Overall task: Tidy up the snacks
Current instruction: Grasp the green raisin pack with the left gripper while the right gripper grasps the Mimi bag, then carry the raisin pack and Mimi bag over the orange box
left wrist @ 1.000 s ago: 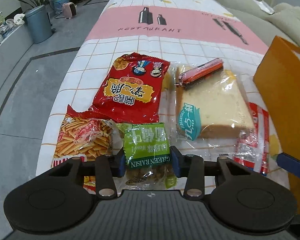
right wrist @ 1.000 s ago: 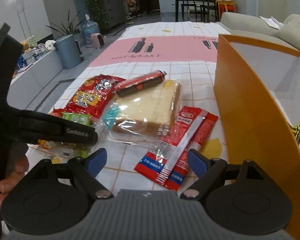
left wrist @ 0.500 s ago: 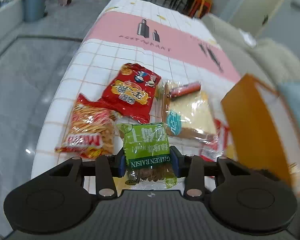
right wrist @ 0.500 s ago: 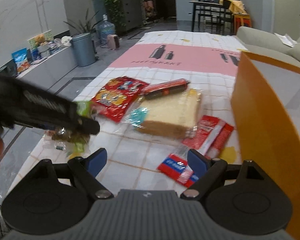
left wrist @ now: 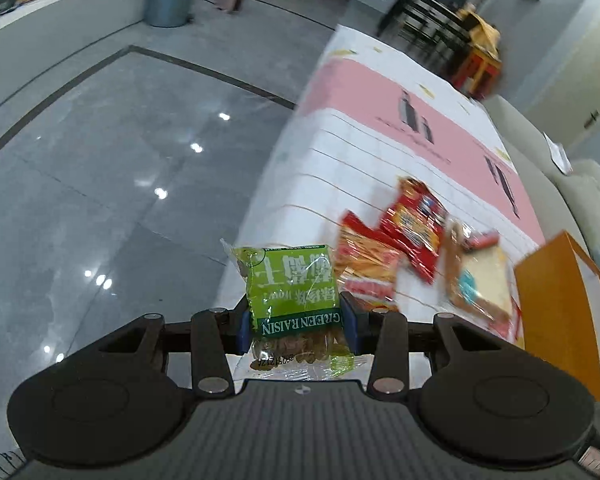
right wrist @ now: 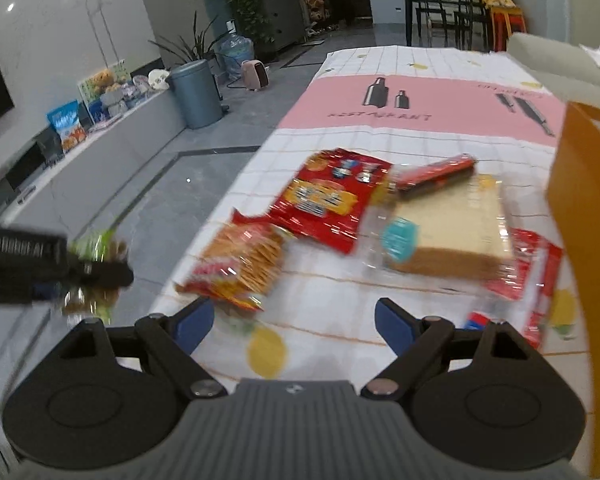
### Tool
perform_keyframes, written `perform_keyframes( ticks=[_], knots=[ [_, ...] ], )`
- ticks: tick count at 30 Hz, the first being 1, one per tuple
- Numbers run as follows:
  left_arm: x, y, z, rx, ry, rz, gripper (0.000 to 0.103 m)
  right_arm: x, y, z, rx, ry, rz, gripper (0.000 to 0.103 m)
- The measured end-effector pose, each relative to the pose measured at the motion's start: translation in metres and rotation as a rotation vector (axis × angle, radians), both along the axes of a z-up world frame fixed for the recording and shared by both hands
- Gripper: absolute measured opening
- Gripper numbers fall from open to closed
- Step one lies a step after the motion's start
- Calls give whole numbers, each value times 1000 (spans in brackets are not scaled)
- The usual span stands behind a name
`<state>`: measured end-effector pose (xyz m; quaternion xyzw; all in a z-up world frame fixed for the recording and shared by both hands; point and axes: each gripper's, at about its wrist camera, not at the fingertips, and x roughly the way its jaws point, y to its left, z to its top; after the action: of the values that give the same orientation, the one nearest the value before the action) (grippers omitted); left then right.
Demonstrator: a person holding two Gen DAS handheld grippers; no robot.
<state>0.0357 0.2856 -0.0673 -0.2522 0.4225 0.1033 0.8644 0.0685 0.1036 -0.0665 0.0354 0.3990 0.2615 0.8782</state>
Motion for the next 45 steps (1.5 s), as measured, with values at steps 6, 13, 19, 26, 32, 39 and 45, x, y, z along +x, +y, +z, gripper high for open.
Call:
perform_keyframes(
  ticks=[6, 13, 19, 26, 32, 39, 45],
  knots=[
    [-5, 27, -4, -2, 20, 50, 48, 22, 38, -3, 66, 62, -44, 86],
    [1, 46, -8, -46, 4, 93, 48, 50, 94, -24, -45, 108, -146, 86],
    [12, 49, -11, -35, 27, 94, 48, 50, 120, -38, -236, 30, -164, 78],
    [21, 34, 6, 43, 12, 60, 48, 39, 105, -33, -227, -22, -123, 48],
    [23, 5, 29, 68, -29, 48, 48, 22, 80, -12, -160, -31, -89, 47],
    [25, -53, 70, 107, -128, 26, 48, -7, 14, 41, 105, -104, -49, 47],
    [25, -116, 106, 181, -214, -19, 48, -19, -60, 102, 97, -254, -162, 47]
  ],
)
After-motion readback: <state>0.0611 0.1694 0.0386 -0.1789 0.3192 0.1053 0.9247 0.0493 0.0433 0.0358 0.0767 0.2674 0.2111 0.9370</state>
